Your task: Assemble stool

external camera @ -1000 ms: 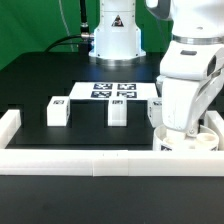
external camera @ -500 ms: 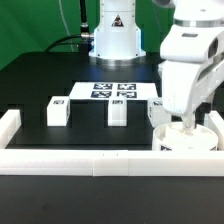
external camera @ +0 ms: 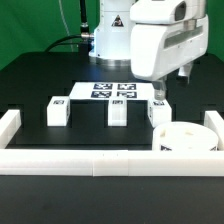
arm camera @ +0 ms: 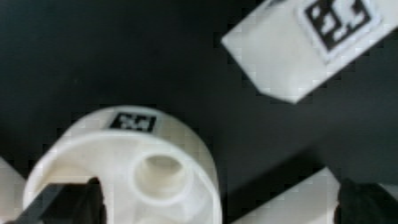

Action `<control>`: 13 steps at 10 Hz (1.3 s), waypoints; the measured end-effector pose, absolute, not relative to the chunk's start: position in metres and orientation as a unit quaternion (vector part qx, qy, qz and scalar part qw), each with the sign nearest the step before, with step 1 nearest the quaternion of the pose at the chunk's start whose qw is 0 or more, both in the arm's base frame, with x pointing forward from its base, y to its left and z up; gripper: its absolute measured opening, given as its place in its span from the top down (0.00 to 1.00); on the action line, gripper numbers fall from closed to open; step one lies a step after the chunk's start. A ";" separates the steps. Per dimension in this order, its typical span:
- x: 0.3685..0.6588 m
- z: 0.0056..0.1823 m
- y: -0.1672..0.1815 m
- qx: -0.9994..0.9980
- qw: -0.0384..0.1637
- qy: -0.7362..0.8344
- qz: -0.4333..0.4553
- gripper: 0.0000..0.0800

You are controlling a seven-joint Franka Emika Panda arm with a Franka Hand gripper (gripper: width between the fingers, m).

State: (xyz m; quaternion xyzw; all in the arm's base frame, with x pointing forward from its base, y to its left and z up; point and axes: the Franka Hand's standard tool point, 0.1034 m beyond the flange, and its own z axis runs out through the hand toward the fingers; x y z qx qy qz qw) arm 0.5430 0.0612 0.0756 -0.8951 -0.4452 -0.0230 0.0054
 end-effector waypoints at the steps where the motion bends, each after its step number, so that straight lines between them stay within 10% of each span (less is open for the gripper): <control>1: 0.543 0.075 0.062 -0.895 0.006 -0.446 -0.022 0.19; 13: 0.538 0.055 0.053 -0.992 0.037 -0.115 -0.021 0.19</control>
Offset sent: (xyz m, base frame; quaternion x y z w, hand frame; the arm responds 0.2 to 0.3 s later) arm 0.0000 0.0000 0.0000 0.0000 0.0000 0.0000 1.0000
